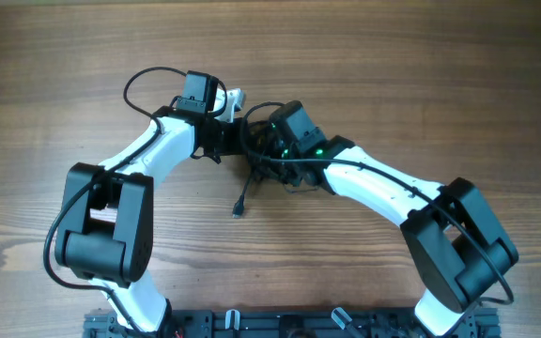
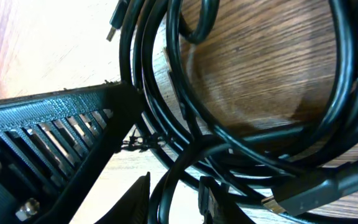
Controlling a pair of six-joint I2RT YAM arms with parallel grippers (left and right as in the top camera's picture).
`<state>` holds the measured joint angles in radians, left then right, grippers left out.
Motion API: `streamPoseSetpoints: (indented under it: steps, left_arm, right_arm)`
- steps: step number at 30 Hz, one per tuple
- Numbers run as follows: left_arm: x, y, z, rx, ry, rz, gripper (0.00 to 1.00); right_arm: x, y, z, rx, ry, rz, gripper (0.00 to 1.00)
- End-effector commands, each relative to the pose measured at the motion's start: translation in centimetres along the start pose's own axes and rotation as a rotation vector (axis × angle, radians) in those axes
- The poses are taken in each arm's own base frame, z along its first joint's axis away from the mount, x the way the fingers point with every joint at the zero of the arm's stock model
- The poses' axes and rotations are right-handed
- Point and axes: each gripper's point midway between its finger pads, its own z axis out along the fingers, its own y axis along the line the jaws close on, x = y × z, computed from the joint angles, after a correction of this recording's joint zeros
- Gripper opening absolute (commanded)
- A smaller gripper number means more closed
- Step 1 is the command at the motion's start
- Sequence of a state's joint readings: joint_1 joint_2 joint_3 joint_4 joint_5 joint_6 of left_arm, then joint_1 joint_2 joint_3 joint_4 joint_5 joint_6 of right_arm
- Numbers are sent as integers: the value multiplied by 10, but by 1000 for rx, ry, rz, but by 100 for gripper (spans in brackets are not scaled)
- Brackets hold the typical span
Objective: Untangle cables
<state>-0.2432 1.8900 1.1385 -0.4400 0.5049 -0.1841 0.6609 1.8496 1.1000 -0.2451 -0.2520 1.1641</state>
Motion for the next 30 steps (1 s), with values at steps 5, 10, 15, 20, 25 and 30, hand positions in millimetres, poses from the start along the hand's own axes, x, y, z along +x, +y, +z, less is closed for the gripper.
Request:
streamPoseSetpoints:
  steps: [5,10,15,20,25,30]
  left_arm:
    - [3,2,4,-7,9,10,14]
    - [3,2,4,-7,9,10,15]
    - [3,2,4,-7,8,11,14]
    - [2,3,4,-10,5,12,14]
    - [4,2,7,-37,7,27,24]
    - [5,12,8,-119,3,35,33]
  right_arm:
    - [-12,-16,13,73,-90,71,21]
    - [-6,-15,15,76,-86,60,19]
    - [3,-12,17,77,-73,42,19]
    - [9,-28,33,126,-54,65,7]
    - [7,-24,30,115,-54,-29,4]
    - [-3,12,-6,7,-96,-167,4]
